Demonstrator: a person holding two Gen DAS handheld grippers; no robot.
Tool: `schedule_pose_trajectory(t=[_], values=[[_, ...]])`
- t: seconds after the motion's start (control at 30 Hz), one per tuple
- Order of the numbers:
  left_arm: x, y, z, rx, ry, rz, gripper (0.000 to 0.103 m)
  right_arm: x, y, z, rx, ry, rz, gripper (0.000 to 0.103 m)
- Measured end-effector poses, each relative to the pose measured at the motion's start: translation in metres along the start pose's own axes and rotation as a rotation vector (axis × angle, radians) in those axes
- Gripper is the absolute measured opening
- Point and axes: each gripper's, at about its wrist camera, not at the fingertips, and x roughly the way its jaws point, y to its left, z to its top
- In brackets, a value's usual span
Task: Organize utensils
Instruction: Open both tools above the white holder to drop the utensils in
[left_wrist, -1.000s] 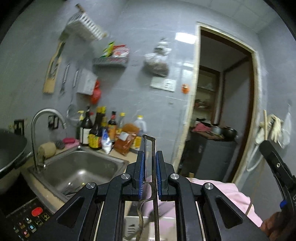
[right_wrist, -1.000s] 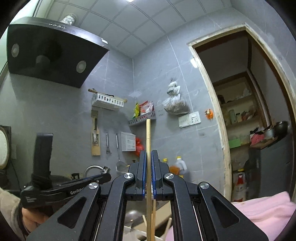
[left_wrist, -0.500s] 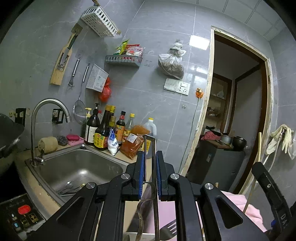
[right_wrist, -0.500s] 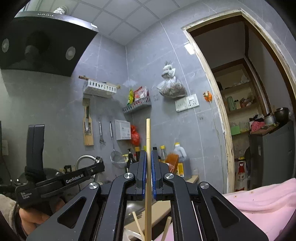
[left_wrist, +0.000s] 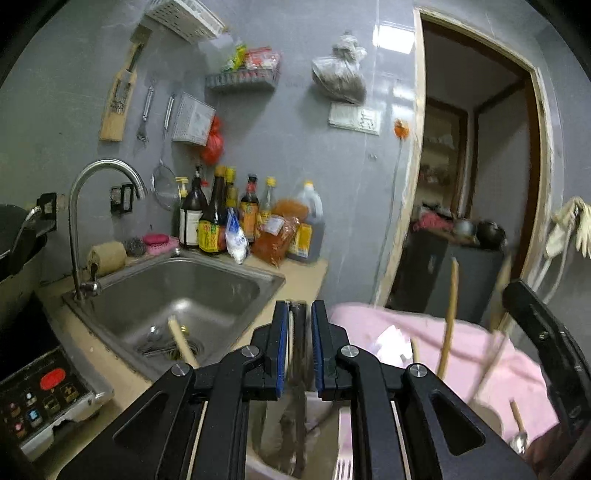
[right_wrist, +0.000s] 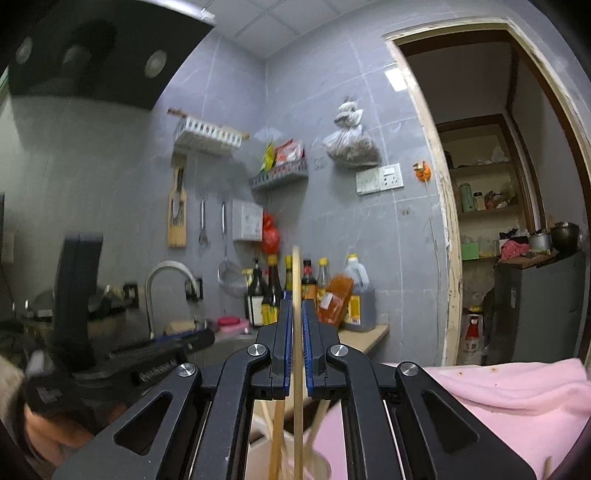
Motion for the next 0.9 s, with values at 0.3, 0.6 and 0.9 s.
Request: schedule_pose_trajectory(t=[0.3, 0.6, 0.9], values=[[-0.039, -0.008, 0.014, -0.027, -0.036, -0.102, 0.043, -0.029, -0.012, 0.004, 0.018, 0.041, -0.021, 0.028], [-0.075, -0.062, 0.022, 0.006, -0.099, -0.229, 0.079, -0.104, -0.036, 0.034, 0.012, -0.018, -0.137, 0.070], [-0.086, -0.137, 0.000, 0.094, -0.037, -0.379, 0.089, -0.182, -0.076, 0.052, -0.036, -0.003, -0.304, 0.099]])
